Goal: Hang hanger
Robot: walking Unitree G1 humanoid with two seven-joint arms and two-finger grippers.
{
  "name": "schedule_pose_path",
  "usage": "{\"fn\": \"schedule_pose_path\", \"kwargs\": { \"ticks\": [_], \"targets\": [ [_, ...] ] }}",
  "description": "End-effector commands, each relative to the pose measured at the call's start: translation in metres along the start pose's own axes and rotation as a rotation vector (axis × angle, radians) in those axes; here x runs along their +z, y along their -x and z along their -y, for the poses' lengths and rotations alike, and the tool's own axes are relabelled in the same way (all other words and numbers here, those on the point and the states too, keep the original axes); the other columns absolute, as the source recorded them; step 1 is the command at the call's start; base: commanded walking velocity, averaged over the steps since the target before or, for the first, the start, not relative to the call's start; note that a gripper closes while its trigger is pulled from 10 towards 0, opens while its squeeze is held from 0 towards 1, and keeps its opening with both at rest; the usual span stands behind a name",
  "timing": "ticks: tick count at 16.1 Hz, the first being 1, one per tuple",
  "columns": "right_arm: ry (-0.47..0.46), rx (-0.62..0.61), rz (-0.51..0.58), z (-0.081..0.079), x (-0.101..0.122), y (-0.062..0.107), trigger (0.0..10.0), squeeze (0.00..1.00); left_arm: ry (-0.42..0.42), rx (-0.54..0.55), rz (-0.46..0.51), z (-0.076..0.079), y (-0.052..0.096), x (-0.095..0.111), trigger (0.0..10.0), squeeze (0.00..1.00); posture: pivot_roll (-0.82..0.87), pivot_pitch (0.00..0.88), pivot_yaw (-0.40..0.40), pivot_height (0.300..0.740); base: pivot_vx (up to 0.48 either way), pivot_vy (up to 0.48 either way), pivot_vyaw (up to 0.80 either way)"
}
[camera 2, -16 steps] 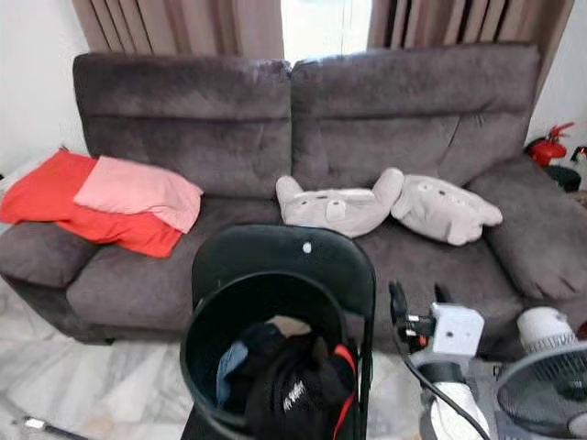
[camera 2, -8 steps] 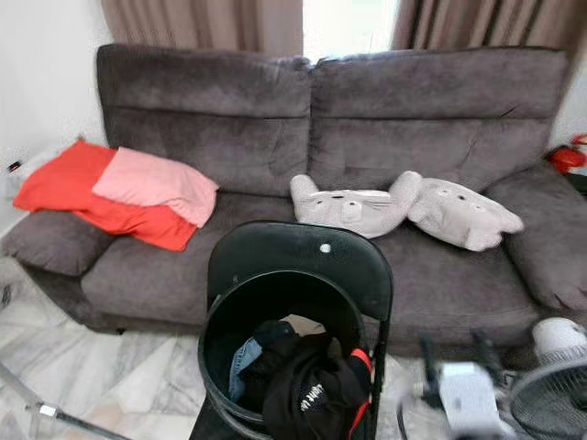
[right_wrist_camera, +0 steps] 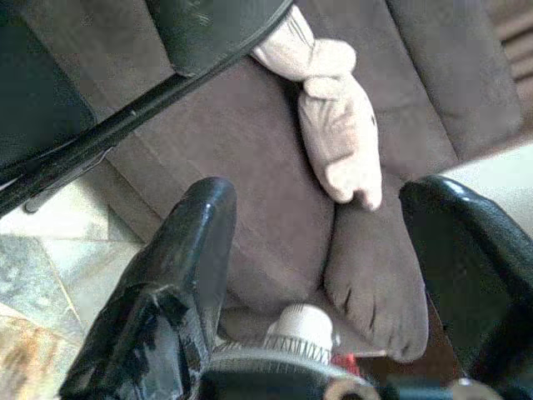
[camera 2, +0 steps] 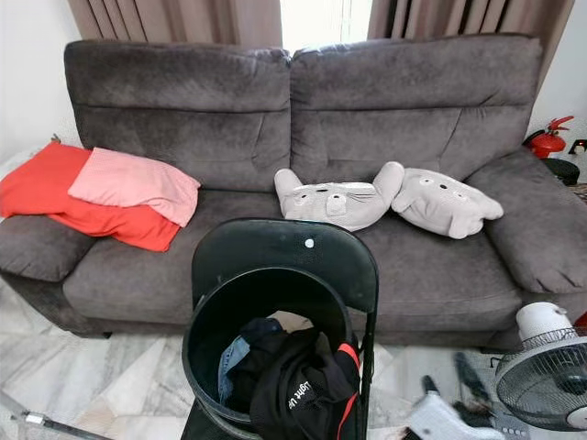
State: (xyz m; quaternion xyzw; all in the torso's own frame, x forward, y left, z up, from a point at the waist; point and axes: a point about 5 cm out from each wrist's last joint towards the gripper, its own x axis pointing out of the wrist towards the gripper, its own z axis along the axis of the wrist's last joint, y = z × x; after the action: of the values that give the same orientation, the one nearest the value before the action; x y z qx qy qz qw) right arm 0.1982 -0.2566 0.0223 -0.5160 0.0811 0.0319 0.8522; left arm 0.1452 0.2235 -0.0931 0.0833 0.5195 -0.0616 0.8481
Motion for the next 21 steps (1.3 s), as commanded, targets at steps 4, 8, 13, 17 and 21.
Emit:
{"fn": "schedule_pose_path", "kwargs": {
  "ticks": [4,8,13,17,21],
  "targets": [
    [0.230,0.107,0.061,-0.022,-0.008,-0.014,10.0,0.00,0.007,0.003,-0.012,-0.002,0.001,-0.003,10.0,0.00,0.01,0.016,0.053,0.740,0.000,0.000,0.00],
    [0.397,0.190,0.208,-0.040,0.004,-0.025,10.0,0.00,0.007,0.006,-0.008,-0.003,0.001,-0.003,10.0,0.00,0.03,0.017,0.059,0.740,0.000,0.000,0.00],
    [0.498,0.078,0.272,-0.026,0.013,-0.047,10.0,0.00,0.009,0.012,-0.006,-0.005,0.001,-0.003,10.0,0.00,0.04,0.016,0.067,0.740,0.000,0.000,0.00],
    [0.507,0.064,0.405,-0.031,0.032,-0.052,10.0,0.00,0.007,0.014,-0.003,-0.006,0.002,-0.003,10.0,0.00,0.05,0.015,0.069,0.740,0.000,0.000,0.00],
    [0.497,0.077,0.510,-0.039,0.046,-0.051,10.0,0.00,0.008,0.016,-0.004,-0.006,0.002,-0.003,10.0,0.00,0.05,0.016,0.069,0.740,0.000,0.000,0.00]
  ]
}}
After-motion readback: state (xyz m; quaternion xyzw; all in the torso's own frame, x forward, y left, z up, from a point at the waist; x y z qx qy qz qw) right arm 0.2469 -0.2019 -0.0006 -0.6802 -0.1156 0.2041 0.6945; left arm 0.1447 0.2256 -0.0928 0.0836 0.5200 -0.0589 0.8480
